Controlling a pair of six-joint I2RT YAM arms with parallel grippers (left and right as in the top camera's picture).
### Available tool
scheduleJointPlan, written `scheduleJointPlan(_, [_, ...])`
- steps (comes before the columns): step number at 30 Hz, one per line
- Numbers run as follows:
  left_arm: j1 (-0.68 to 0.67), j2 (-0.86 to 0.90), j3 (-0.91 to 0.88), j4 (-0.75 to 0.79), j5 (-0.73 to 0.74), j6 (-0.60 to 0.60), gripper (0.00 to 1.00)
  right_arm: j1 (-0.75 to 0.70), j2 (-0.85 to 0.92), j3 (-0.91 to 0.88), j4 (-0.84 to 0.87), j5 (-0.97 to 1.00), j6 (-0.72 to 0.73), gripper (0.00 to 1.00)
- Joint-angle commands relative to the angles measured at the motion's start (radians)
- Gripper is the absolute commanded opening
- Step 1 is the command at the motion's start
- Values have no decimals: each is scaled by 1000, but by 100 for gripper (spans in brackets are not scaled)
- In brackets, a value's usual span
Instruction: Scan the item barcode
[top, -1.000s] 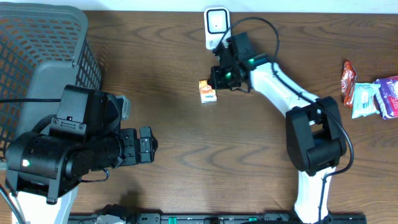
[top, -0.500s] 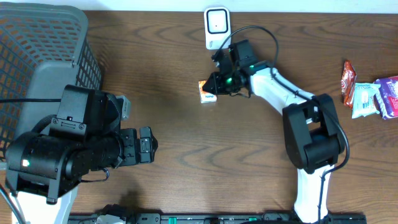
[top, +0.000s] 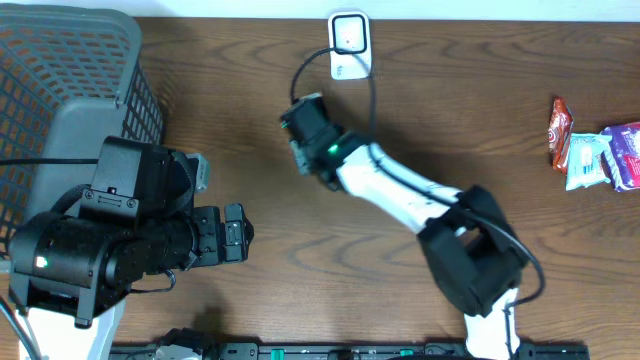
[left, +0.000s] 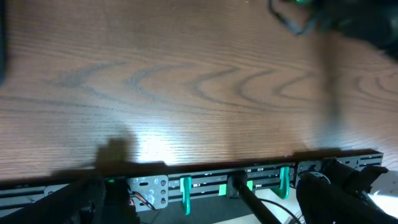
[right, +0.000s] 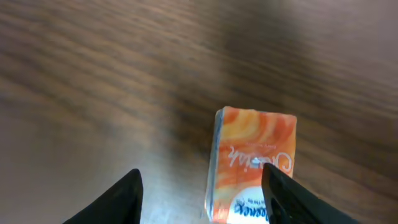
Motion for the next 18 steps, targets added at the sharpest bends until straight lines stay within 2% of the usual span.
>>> scheduleJointPlan(1, [4, 0, 7, -19, -6, 2, 98, 47, 71, 1, 24, 334, 36, 57])
scheduleJointPlan(4, [4, 0, 7, -19, -7, 2, 98, 64, 107, 1, 42, 422, 36, 59])
scheduleJointPlan(9, [4, 0, 7, -19, -6, 2, 98, 56, 153, 1, 76, 407, 36, 61])
scheduleJointPlan(12, [4, 0, 7, -19, -6, 2, 98, 45, 174, 1, 93, 353, 34, 54])
scheduleJointPlan(18, [4, 0, 7, -19, -6, 2, 98, 28, 216, 1, 133, 261, 32, 53])
